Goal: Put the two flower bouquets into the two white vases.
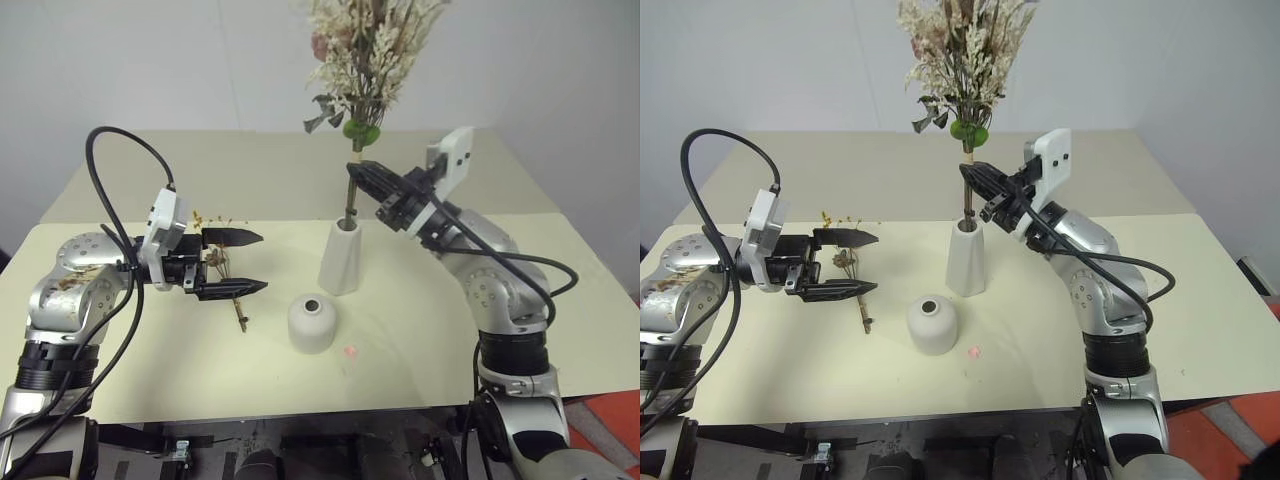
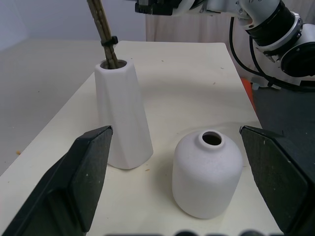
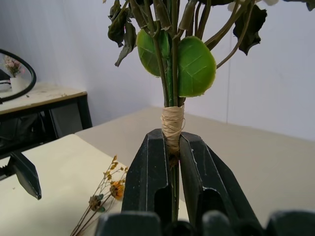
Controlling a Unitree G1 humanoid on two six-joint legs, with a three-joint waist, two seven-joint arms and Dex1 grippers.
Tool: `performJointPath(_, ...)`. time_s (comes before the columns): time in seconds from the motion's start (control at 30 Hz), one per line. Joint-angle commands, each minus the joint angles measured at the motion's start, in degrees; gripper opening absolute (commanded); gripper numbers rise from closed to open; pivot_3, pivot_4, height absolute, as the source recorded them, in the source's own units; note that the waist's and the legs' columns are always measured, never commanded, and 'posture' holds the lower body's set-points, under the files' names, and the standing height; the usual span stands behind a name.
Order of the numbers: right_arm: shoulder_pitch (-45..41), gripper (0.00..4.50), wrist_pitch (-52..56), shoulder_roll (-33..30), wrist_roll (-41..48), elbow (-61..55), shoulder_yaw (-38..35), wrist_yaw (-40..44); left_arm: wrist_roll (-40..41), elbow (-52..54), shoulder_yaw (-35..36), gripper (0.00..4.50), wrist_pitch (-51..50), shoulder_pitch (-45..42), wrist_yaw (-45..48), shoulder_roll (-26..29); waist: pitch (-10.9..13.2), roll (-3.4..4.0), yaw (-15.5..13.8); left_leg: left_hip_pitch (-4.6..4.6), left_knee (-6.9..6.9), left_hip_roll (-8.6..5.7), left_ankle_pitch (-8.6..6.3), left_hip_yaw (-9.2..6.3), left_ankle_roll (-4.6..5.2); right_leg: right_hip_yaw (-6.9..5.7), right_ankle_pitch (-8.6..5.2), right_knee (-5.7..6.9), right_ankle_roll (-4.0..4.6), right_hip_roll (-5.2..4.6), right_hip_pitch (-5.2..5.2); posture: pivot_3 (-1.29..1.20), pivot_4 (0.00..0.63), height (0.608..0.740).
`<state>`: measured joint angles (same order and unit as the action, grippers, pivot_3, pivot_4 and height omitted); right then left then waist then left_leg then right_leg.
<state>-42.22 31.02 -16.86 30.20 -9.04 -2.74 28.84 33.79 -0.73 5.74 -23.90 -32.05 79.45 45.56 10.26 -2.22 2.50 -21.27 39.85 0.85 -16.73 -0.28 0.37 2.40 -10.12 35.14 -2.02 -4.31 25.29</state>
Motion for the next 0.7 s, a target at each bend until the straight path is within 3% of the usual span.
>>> performJointPath(0.03,0.8,0.13,-2.7,0.5,-1.3,-0.9,0.5,0.4,0.2,1.3,1.2,4.5,0.9,-0.8,0.1,1.1,0.0,0.0,0.0,0.0,0.0,0.0,0.0,0.0,0.0,0.0,0.0,0.01,0.0,0.0,0.0,0.0,0.15,0.74)
performJointPath(0.1,1.9,0.13,-3.0,0.6,-2.0,-0.9,1.0,0.6,0.2,1.3,1.3,4.5,0.9,-0.8,0.1,1.2,0.0,0.0,0.0,0.0,0.0,0.0,0.0,0.0,0.0,0.0,0.0,0.02,0.0,0.0,0.0,0.0,0.15,0.74)
performJointPath(0.33,8.3,2.51,-2.0,-1.8,-1.5,-5.6,-0.6,1.5,-0.4,0.7,1.9,4.5,1.2,-0.7,-1.0,1.7,0.0,0.0,-0.1,-0.04,-0.01,-0.01,0.0,0.0,0.0,-0.01,0.0,0.02,0.0,-0.01,-0.01,0.0,0.15,0.74)
performJointPath(0.5,14.0,4.34,-0.7,-5.6,-0.3,-12.1,-2.1,2.2,-4.4,-1.3,2.9,4.5,0.2,-0.2,-8.7,2.2,0.0,0.0,-0.2,-0.03,-0.01,-0.01,0.0,-0.02,0.0,-0.01,0.0,-0.04,-0.01,-0.01,-0.01,0.0,0.15,0.74)
performJointPath(0.7,18.5,4.45,5.0,-15.4,5.6,-19.3,-7.1,6.5,-15.1,1.3,-5.4,4.5,-16.8,0.6,-21.2,7.3,0.0,-0.01,-0.1,0.09,0.01,-0.01,0.0,-0.02,0.0,0.03,-0.02,-0.06,-0.03,0.01,-0.04,0.0,0.15,0.74)
